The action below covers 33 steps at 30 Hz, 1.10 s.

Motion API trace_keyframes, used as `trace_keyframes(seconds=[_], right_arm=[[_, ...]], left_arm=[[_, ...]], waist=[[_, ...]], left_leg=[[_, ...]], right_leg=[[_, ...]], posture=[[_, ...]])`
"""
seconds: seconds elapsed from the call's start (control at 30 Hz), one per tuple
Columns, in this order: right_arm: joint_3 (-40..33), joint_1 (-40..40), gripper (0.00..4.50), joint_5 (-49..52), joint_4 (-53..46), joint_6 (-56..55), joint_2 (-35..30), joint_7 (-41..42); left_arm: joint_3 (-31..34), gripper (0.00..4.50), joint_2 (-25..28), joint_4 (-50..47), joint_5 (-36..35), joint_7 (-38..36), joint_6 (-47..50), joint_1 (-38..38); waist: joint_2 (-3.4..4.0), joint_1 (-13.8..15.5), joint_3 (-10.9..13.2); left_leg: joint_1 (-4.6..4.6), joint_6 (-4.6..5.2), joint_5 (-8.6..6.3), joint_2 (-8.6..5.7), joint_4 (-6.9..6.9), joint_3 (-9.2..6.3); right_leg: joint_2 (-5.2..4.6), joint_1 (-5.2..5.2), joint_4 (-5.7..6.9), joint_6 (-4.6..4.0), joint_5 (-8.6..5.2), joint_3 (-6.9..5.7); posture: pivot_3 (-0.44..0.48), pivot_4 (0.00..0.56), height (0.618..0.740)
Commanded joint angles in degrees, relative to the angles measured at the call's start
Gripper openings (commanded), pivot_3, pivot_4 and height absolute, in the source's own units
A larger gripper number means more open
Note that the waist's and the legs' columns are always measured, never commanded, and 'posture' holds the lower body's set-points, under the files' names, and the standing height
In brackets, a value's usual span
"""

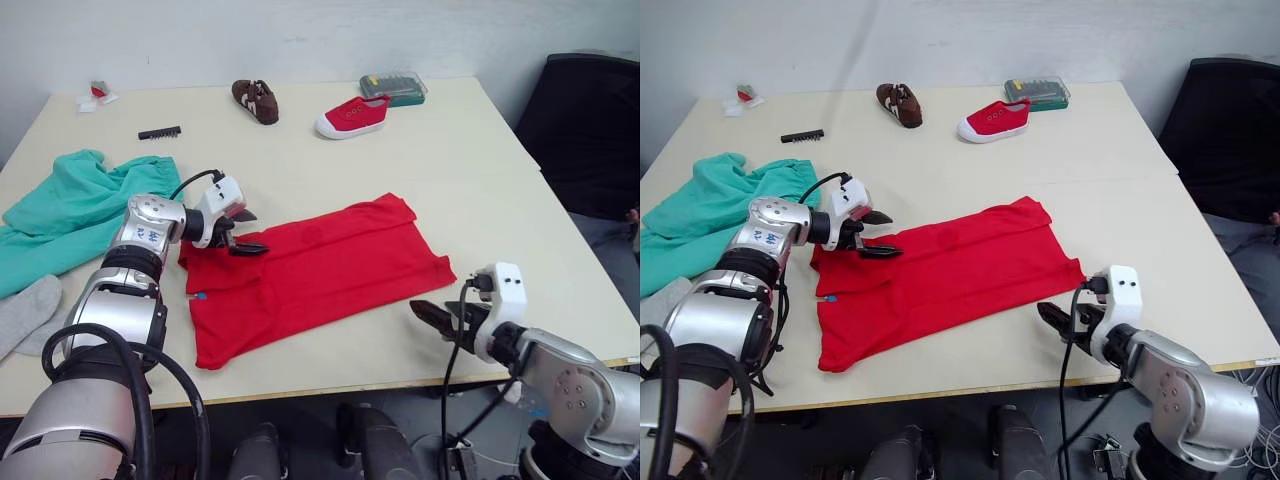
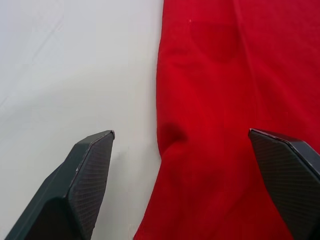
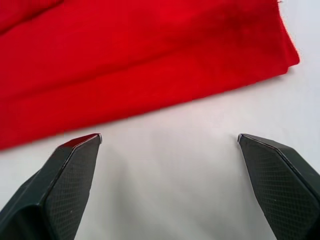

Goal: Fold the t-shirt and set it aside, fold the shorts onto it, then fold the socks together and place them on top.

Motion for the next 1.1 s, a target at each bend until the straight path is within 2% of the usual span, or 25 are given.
trace_keyframes(seconds=[0.03,0.2,0.3,0.43,0.47,0.5,0.67,0.83,0.9,1.0,1.1], right_arm=[[-1.1,-2.3,4.50,0.8,4.5,0.3,3.6,-4.0],[-1.4,-7.5,4.50,-0.5,11.2,0.0,7.0,-7.2],[-2.1,-9.3,3.88,-1.1,14.8,-1.8,7.6,-8.7],[-1.2,-9.2,2.48,-0.5,16.4,-3.4,6.9,-9.0],[-0.9,-9.1,2.08,-0.3,16.7,-3.8,6.6,-8.9],[-0.4,-9.0,1.83,-0.1,16.9,-4.2,6.3,-8.8],[4.0,-10.2,0.02,0.5,21.2,-8.9,1.3,-6.6],[8.0,-15.0,0.02,0.2,30.9,-15.9,-4.5,-4.3],[9.8,-19.5,0.02,-0.5,38.7,-20.2,-7.1,-2.9],[14.0,-25.6,0.02,-1.9,50.6,-27.4,-9.7,-0.2],[17.6,-32.3,0.02,-4.0,63.4,-35.6,-10.1,1.8]], left_arm=[[0.4,3.96,-0.3,1.1,2.0,2.1,-0.2,-2.0],[0.6,2.41,-0.5,1.7,3.6,2.3,0.0,-1.6],[0.6,1.43,-0.3,1.6,4.1,1.5,-0.1,-1.1],[1.2,0.14,0.1,1.5,3.9,1.2,0.3,-0.9],[1.5,0.00,0.2,1.5,3.8,1.0,0.5,-0.9],[1.7,0.00,0.4,1.4,3.7,0.8,0.8,-0.8],[3.3,0.00,1.6,0.0,2.2,-3.3,3.0,1.2],[6.1,0.00,3.7,-3.4,-0.3,-5.1,6.0,5.1],[7.5,0.00,5.1,-8.7,-2.4,-7.0,9.8,9.5],[9.6,0.00,6.6,-26.8,-7.1,-8.3,20.4,20.1],[13.6,0.00,7.0,-46.5,-12.6,-3.8,34.0,31.5]], waist=[[-0.08,-0.1,-0.1],[-0.45,-0.3,-0.3],[-0.64,-0.4,-0.4],[-0.67,-0.4,-0.4],[-0.67,-0.5,-0.4],[-0.67,-0.5,-0.4],[-0.67,-1.4,-0.4],[-0.67,-1.9,-0.4],[-0.66,-2.4,-0.4],[-0.58,-3.0,-0.4],[-0.54,-3.2,-0.4]], left_leg=[[0.01,0.01,-0.01,0.00,0.00,0.00],[0.10,0.02,-0.01,0.05,0.00,0.01],[0.14,0.06,-0.03,0.08,0.00,0.01],[0.14,0.04,-0.02,0.10,-0.01,0.01],[0.14,0.04,-0.02,0.10,-0.01,0.01],[0.13,0.04,-0.02,0.10,-0.01,0.01],[0.13,0.02,-0.01,0.12,-0.05,0.01],[0.16,0.01,0.00,0.15,-0.07,0.04],[0.18,-0.04,0.03,0.16,-0.06,0.12],[0.22,-0.04,0.07,0.16,-0.09,0.16],[0.25,-0.15,0.12,0.23,-0.16,0.19]], right_leg=[[0.00,0.01,0.00,0.00,0.00,-0.02],[0.00,0.08,0.01,0.00,0.00,-0.05],[-0.01,0.10,0.05,0.00,0.00,-0.05],[-0.01,0.10,0.05,0.00,0.00,0.02],[-0.01,0.10,0.05,0.00,0.00,0.06],[0.00,0.10,0.05,0.00,0.00,0.09],[0.02,0.09,0.03,-0.01,0.00,0.23],[0.02,0.09,0.04,-0.01,0.00,0.27],[0.02,0.07,0.07,-0.01,0.00,0.35],[-0.03,0.07,0.10,-0.01,0.00,0.42],[0.04,0.07,0.14,-0.02,-0.01,0.51]], posture=[[0.000,0.150,0.740],[0.000,0.150,0.740],[0.000,0.150,0.740],[0.000,0.150,0.740],[0.000,0.150,0.740],[0.000,0.150,0.740],[0.000,0.150,0.740],[0.000,0.150,0.740],[0.000,0.150,0.740],[0.000,0.150,0.740],[0.000,0.150,0.740]])
